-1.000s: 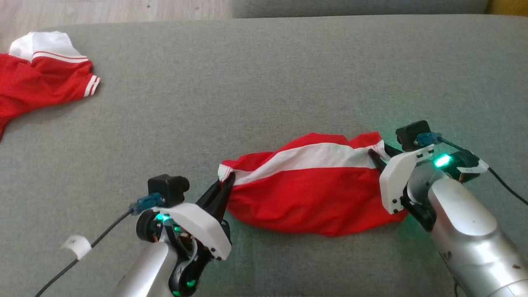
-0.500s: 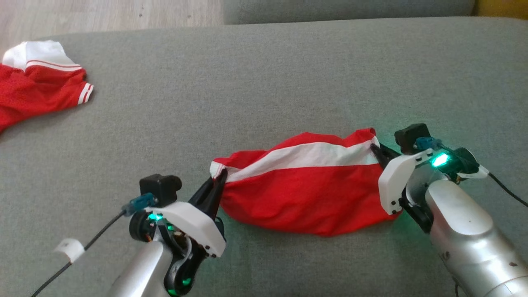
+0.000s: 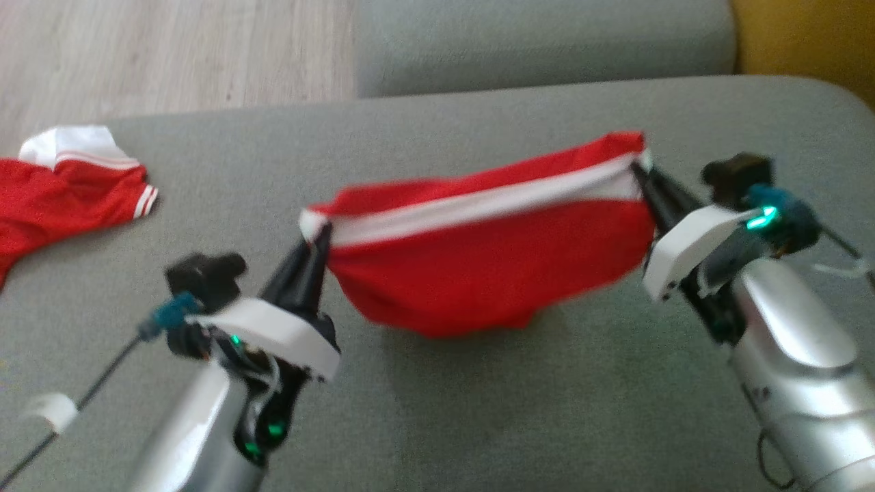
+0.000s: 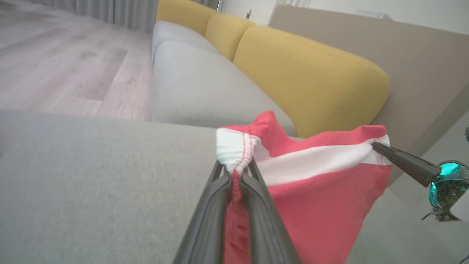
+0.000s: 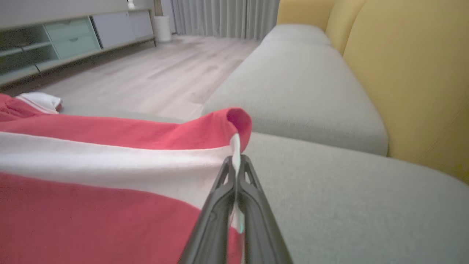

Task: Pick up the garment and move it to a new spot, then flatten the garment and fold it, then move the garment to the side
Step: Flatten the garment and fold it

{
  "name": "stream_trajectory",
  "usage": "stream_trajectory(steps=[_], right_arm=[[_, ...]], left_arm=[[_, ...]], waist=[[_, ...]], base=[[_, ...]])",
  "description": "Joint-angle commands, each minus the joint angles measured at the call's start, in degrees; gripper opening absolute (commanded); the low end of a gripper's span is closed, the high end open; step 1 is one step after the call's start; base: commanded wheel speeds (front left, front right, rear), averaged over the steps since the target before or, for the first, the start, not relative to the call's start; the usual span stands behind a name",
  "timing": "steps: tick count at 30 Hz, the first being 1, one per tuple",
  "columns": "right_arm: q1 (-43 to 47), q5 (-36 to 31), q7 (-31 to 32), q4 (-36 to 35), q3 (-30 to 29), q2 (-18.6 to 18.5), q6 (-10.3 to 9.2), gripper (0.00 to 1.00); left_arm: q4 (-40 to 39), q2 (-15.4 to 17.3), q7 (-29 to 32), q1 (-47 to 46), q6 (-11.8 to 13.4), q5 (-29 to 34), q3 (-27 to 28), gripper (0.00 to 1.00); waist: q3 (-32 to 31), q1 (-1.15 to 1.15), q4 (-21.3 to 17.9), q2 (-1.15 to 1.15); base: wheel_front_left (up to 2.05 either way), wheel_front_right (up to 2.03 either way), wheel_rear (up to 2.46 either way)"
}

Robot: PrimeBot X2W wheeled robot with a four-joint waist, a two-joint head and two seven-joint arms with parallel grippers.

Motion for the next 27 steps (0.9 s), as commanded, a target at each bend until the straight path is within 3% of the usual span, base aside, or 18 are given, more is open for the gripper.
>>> stream_trajectory(steps=[1, 9, 18, 24, 27], right_arm=[[-1.23, 0.34, -0.77, -2.95, -0.56, -1.20, 0.37, 0.00], [1.63, -1.14, 2.78, -21.32, -8.72, -4.05, 0.37, 0.00], [9.37, -4.22, 11.24, -41.12, -15.07, -3.01, 0.37, 0.00], [9.94, -4.71, 14.27, -41.76, -15.00, -1.64, 0.37, 0.00], [6.20, -5.02, 13.90, -36.97, -13.96, -0.97, 0.37, 0.00]], left_arm=[[-3.16, 1.64, -0.72, -4.79, 0.34, 0.34, 3.06, 0.00], [-12.57, 4.79, -0.18, -9.44, 2.24, 0.99, 6.76, 0.00], [-20.76, 6.87, 3.85, -9.75, 3.81, 0.37, 7.47, 0.00], [-17.23, 7.45, 5.75, -12.11, 3.71, 0.06, 7.31, 0.00], [-11.98, 7.20, 6.42, -16.32, 3.34, 0.45, 7.02, 0.00]], waist=[[-1.76, 0.00, -0.81, 0.00], [-5.62, 0.00, -2.79, 0.00], [-5.99, 0.00, -3.62, 0.00], [-3.61, 0.00, -3.82, 0.00], [-0.91, 0.00, -4.08, 0.00]], base=[[0.00, 0.00, 0.00], [0.00, 0.00, 0.00], [0.00, 0.00, 0.00], [0.00, 0.00, 0.00], [0.00, 0.00, 0.00]])
